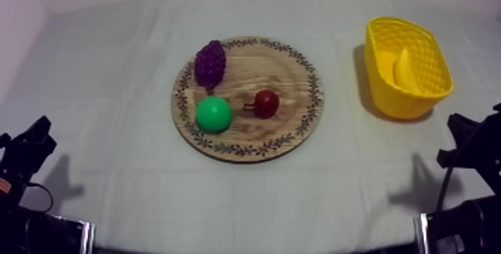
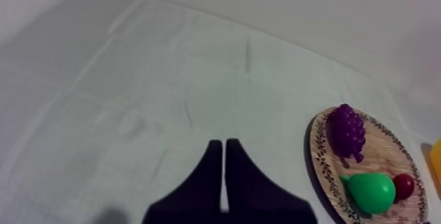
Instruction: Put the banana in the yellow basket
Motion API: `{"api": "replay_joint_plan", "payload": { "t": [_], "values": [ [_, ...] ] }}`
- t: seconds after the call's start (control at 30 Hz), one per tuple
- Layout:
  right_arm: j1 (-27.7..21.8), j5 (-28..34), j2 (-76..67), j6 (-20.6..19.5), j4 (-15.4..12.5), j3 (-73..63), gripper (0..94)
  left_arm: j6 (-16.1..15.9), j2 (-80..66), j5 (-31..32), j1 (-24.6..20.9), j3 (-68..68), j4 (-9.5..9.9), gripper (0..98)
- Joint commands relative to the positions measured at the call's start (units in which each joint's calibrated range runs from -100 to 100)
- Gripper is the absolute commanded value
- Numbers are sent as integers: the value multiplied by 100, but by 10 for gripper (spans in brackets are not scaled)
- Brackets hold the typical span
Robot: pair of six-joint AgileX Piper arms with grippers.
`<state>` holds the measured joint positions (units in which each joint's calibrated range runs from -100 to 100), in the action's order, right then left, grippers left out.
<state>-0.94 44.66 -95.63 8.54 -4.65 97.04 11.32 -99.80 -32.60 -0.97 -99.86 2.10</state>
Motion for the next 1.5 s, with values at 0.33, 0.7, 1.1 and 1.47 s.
{"api": "replay_joint_plan", "payload": {
  "t": [0.33,0.7,1.1,1.47],
  "values": [
    [-5,-804,-4,407,306,255,4,-1,-3,2,6,-3,-2,1],
    [-5,-820,-4,363,316,263,3,-1,-3,2,7,-3,-2,1],
    [-5,-820,-4,337,316,263,3,-1,-3,2,7,-3,-2,1],
    [-5,-820,-4,335,316,263,3,-1,-3,2,7,-3,-2,1]
  ]
}}
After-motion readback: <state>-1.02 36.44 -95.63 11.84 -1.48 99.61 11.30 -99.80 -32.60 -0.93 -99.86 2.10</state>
